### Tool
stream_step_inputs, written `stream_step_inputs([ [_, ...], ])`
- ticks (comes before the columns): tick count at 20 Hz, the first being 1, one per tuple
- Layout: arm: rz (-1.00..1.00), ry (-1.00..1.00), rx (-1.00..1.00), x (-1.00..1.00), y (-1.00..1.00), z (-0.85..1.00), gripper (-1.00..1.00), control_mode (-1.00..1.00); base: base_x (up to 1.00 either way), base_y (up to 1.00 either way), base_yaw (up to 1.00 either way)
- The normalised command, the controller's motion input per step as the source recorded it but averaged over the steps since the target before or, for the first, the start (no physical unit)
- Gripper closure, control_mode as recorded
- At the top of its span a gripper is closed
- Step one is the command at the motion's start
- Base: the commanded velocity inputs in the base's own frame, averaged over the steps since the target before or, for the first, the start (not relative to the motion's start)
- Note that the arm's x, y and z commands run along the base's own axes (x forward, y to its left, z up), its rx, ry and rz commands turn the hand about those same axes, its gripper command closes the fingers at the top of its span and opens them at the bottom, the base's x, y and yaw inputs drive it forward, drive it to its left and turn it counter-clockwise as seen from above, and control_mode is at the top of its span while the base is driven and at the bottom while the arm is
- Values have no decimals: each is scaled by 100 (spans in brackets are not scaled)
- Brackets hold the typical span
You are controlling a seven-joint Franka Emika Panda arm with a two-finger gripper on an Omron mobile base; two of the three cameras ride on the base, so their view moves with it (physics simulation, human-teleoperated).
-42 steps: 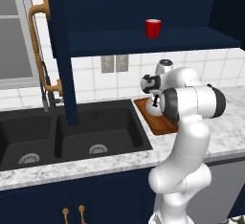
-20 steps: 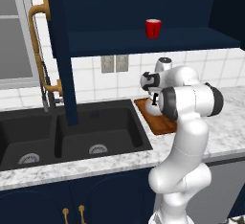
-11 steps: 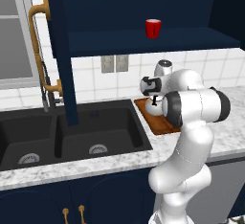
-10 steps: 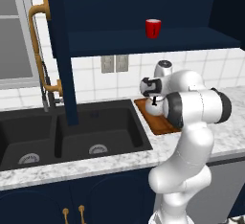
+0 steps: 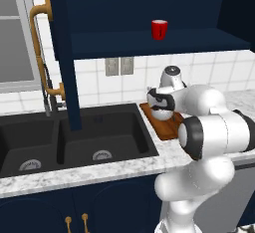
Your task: Pick the kettle from the counter and place it on the tray. Then pick the mug from the cabinet and place it on the tray. Then close the cabinet doors.
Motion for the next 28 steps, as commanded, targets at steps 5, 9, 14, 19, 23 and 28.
stream_step_inputs([
  [5, 0, -12, -5, -64, 8, 24, -100, -100, 0, 0, 0],
  [9, 0, -10, -2, -63, 0, 39, -100, -100, 0, 0, 0],
  [14, 0, -11, -4, -46, 0, 59, -100, -100, 0, 0, 0],
  [19, 0, -17, -13, -25, 4, 71, -100, -100, 0, 0, 0],
  [23, 0, -15, -15, -9, 4, 74, -100, -100, 0, 0, 0],
  [28, 6, -12, -17, -1, 2, 73, -100, -100, 0, 0, 0],
])
